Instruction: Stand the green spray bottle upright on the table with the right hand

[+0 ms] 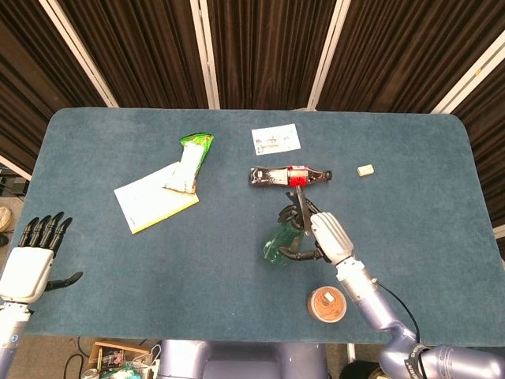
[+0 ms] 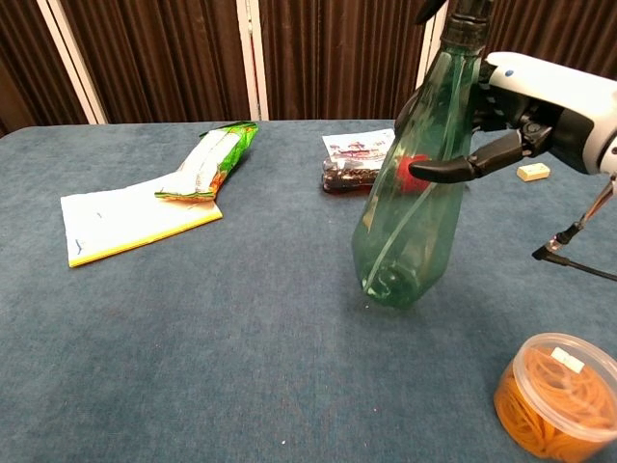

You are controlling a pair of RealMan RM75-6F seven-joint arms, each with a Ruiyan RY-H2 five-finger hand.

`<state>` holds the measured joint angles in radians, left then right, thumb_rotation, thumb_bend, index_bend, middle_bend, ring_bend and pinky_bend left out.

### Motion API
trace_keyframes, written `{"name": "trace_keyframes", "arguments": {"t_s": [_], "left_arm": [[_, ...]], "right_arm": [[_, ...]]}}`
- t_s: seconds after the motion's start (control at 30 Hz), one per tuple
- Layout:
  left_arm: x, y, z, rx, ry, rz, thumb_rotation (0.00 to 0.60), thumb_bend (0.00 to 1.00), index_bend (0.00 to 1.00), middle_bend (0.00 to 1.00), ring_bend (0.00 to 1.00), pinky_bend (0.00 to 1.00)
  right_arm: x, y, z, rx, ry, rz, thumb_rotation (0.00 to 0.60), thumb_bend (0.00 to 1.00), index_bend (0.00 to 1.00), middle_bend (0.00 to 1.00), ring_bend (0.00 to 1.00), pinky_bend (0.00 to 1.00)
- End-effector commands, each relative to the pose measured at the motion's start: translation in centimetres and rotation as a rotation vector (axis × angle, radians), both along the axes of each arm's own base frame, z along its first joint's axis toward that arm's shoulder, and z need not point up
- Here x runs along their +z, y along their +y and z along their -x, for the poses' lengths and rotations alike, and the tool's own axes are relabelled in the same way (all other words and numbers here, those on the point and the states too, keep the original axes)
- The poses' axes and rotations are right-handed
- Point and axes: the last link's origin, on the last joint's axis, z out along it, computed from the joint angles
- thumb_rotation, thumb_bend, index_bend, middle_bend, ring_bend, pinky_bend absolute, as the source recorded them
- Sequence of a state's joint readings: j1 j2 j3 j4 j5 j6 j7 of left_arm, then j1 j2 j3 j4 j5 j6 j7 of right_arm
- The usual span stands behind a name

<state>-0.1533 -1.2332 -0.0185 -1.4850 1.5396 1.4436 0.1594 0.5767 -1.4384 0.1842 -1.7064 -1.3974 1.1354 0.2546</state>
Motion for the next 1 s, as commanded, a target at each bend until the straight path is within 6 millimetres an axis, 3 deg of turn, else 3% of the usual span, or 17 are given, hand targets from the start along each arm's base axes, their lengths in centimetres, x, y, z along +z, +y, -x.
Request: {"name": "trace_keyframes", "arguments": {"t_s": [0.03,0.33,0.63,1.0], "left_arm": [[0.0,0.0,0.0,-0.003,0.0,0.0,0.6,0.01,0.0,0.0,0.0,0.05],[-0.1,-0.3,-0.1,-0.008,0.004,0.009,0.6,0.01,0.0,0.0,0.0,0.05],[-0.3,-0.5,-0.3,-0.013,0.006,0.018,0.6,0.01,0.0,0.0,0.0,0.05],[-0.4,-0.7,-0.4,-0.015,0.008,0.023,0.6,0.01,0.0,0.0,0.0,0.05]], "right_arm": [[0.0,0.3,0.0,-0.003,-0.002,-0.011,0.6,0.41,1.0,0.33,0.13,0.4],[-0.2,2.2,0.6,0.019,-0.043,-0.016,0.6,0.41,1.0,0.32,0.11,0.4],[0.0,2.7,1.4,0.014,-0.115,0.021,0.6,0.41,1.0,0.3,0.1,0.4],[-2.1,3.6,2.6,0.033,-0.068,0.016,0.6,0.4,1.0,0.3,0.09,0.4]]}}
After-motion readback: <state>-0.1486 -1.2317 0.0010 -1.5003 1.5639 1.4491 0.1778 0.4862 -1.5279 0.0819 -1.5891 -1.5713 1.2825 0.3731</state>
